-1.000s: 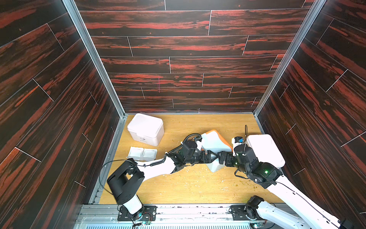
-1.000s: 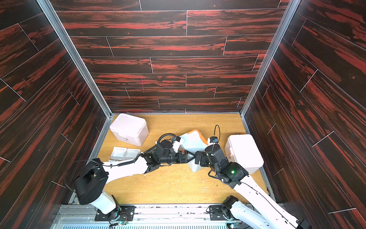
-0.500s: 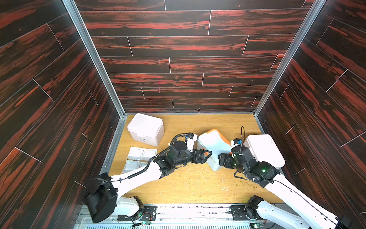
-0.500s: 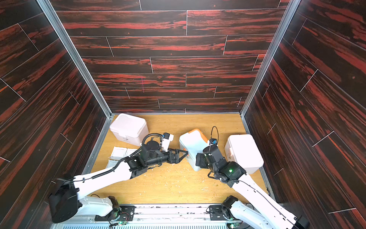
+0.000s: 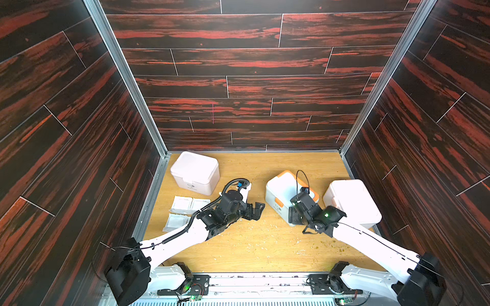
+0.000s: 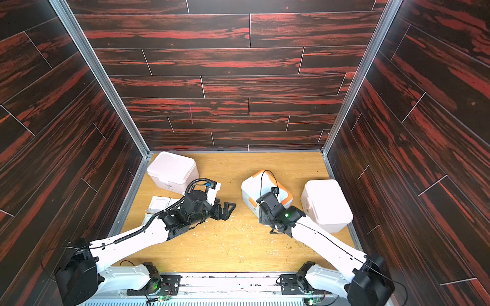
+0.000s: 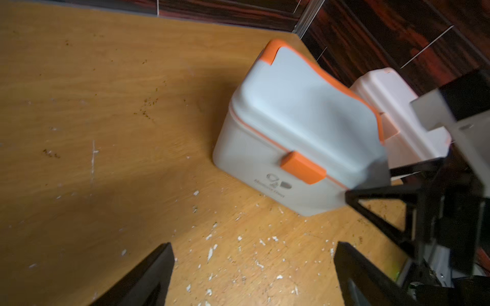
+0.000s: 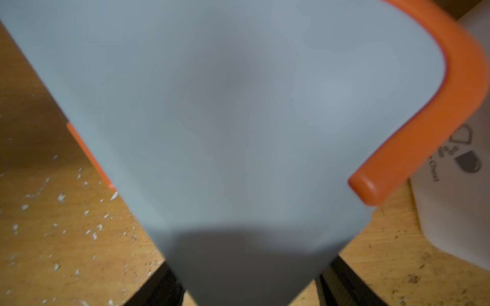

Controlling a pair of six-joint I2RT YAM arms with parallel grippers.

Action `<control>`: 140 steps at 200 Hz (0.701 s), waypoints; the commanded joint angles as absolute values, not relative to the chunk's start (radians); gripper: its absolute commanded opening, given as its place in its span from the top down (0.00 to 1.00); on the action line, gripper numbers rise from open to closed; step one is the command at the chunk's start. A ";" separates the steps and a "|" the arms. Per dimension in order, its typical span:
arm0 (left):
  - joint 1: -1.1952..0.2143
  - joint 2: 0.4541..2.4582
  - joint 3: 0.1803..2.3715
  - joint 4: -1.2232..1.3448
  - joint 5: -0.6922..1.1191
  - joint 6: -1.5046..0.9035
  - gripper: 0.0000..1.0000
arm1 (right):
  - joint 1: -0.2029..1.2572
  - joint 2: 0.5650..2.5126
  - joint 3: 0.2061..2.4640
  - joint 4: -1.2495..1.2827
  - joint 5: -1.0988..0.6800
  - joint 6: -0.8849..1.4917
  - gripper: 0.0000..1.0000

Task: Open first aid kits and take out gauze
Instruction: Move the first aid kit to the center of the board.

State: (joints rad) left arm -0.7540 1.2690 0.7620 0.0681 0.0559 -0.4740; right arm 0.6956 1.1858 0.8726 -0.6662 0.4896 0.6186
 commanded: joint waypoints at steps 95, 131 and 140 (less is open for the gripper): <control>-0.713 1.259 0.678 0.216 0.166 -0.487 0.01 | 0.220 1.474 1.119 -0.478 0.372 0.397 0.30; -0.711 1.261 0.673 0.216 0.160 -0.485 0.01 | 0.170 1.560 1.190 -0.419 0.268 0.409 0.29; -0.710 1.261 0.672 0.216 0.157 -0.484 0.01 | 0.162 1.584 1.211 -0.410 0.240 0.415 0.29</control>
State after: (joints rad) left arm -0.7177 1.2690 0.6842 0.1947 0.1570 -0.4793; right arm 0.1734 1.5146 1.1553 -0.4740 0.3420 0.4099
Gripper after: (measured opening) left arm 0.987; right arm 0.707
